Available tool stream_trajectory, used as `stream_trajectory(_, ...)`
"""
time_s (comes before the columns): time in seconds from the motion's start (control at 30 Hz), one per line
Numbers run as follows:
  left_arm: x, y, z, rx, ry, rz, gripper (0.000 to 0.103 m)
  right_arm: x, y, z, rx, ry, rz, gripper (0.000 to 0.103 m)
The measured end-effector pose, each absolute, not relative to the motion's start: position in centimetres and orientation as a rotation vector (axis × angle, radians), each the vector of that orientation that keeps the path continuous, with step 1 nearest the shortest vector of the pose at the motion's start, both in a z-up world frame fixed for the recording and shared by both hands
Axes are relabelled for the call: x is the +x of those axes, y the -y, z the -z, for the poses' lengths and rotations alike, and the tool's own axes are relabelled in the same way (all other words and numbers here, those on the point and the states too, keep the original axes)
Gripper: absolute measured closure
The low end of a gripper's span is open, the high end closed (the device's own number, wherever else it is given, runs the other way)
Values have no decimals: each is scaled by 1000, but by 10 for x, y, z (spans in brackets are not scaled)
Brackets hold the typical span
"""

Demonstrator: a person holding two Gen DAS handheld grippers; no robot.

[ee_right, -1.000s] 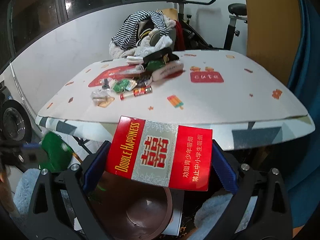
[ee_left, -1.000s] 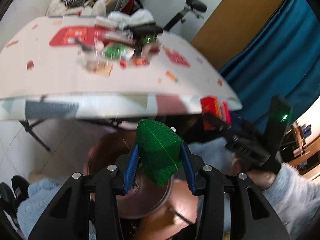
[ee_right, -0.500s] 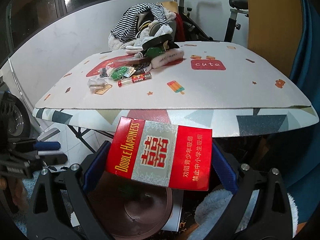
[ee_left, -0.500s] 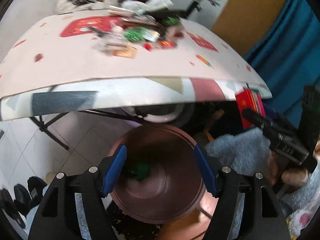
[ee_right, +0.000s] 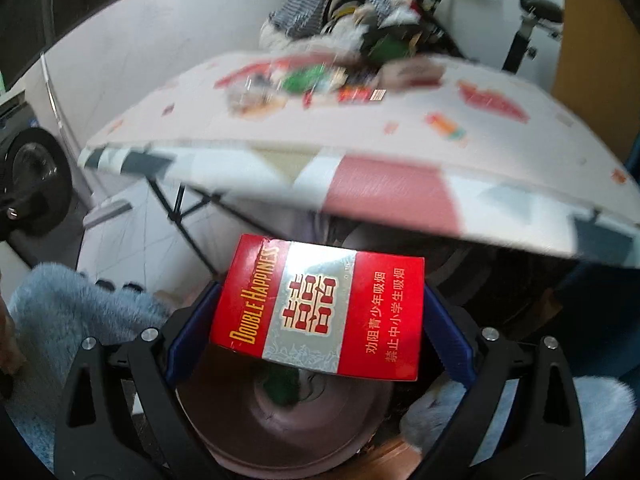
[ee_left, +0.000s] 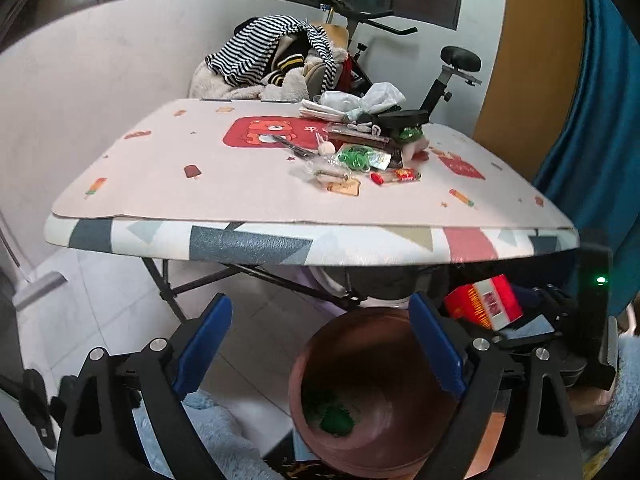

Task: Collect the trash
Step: 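Lower both tools over the brown bin and release pack and ornament, then move the left tool to the clear plastic bag and grasp it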

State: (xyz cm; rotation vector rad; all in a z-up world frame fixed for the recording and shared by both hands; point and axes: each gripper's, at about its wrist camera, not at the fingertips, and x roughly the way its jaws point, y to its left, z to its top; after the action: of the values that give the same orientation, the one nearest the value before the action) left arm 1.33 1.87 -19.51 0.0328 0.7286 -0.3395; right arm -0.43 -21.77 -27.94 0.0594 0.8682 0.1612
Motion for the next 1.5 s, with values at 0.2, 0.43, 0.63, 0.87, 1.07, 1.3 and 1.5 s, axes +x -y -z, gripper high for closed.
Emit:
stream_trajectory(0.2, 10, -30, 193, -20, -683, 273, 15, -3, 200, 302, 10, -949, -225, 9)
stream_trajectory(0.43, 19, -49, 198, -124, -721, 221, 15, -8, 199, 300, 34, -944, -277, 7)
stream_trajectory(0.63, 18, -50, 199, -125, -722, 218, 15, -5, 201, 303, 37, -962, -281, 6)
stream_trajectory(0.87, 19, -47, 200, -115, -731, 220, 15, -5, 203, 300, 36, -945, -255, 6)
stream_trajectory(1.07, 24, -47, 200, -119, -747, 218, 15, -2, 215, 291, 53, -908, -192, 6)
stream_trajectory(1.3, 30, -41, 193, -75, -741, 231, 15, -4, 234, 270, 132, -834, -172, 6)
stream_trajectory(1.5, 43, -31, 177, -41, -718, 253, 15, -1, 244, 249, 136, -772, -148, 6)
